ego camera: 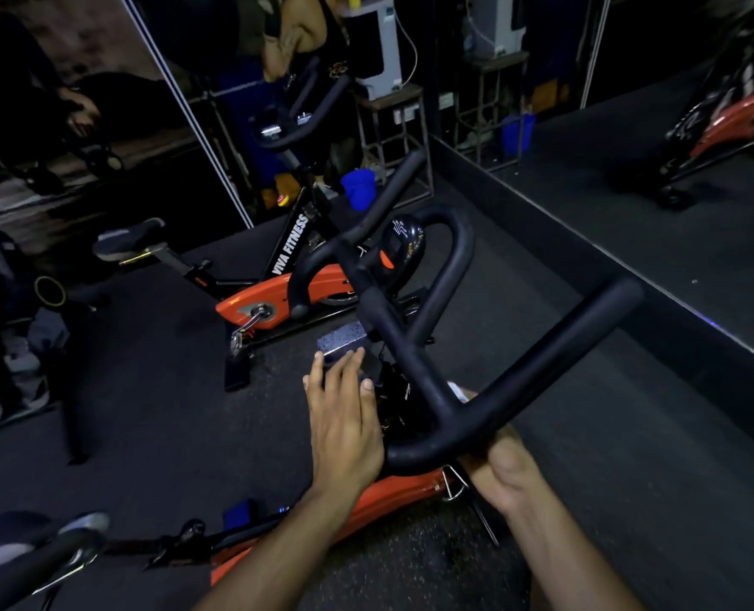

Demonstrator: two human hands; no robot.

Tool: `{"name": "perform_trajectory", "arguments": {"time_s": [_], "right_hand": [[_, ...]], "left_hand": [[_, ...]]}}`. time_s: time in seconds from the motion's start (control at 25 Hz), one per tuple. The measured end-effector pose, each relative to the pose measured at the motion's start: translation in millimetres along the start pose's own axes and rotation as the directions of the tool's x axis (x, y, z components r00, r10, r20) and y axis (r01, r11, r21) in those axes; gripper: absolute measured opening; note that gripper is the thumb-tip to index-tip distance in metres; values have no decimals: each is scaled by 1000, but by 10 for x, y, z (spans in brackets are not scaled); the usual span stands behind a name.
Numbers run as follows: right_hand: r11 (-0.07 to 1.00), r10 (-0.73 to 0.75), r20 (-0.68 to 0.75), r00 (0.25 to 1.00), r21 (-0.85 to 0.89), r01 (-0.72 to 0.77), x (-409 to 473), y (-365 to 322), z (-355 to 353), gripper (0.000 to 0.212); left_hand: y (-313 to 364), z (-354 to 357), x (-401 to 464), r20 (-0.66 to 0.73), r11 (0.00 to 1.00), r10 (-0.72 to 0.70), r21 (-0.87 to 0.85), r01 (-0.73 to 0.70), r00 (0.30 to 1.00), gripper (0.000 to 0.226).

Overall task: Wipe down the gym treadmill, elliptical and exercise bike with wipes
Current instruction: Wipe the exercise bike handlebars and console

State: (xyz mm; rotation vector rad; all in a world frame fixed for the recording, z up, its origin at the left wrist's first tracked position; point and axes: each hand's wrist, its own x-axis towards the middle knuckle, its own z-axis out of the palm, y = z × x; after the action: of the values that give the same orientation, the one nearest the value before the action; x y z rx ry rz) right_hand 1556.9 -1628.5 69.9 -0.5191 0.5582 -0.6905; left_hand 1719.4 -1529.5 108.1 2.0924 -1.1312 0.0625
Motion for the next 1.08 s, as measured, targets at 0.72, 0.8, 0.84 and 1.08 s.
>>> {"name": "perform_trajectory", "arguments": {"time_s": [0.72, 0.8, 0.84, 1.08], "right_hand": [[868, -16, 426, 904, -444, 224, 685, -518, 3, 15], [838, 114, 489, 865, -515, 181, 712, -690, -89, 33], [829, 135, 493, 860, -531, 174, 743, -725, -76, 36], [863, -29, 385, 923, -456, 217, 829, -533, 142, 36]], "left_hand": [[51, -58, -28, 44, 998, 10, 54, -12, 999, 50], [41, -53, -20, 39, 999, 14, 36, -16, 999, 49], [38, -48, -16, 34, 1000, 10, 25, -11, 999, 49], [44, -45, -20, 36, 1000, 0, -6, 1, 999, 47]]}}
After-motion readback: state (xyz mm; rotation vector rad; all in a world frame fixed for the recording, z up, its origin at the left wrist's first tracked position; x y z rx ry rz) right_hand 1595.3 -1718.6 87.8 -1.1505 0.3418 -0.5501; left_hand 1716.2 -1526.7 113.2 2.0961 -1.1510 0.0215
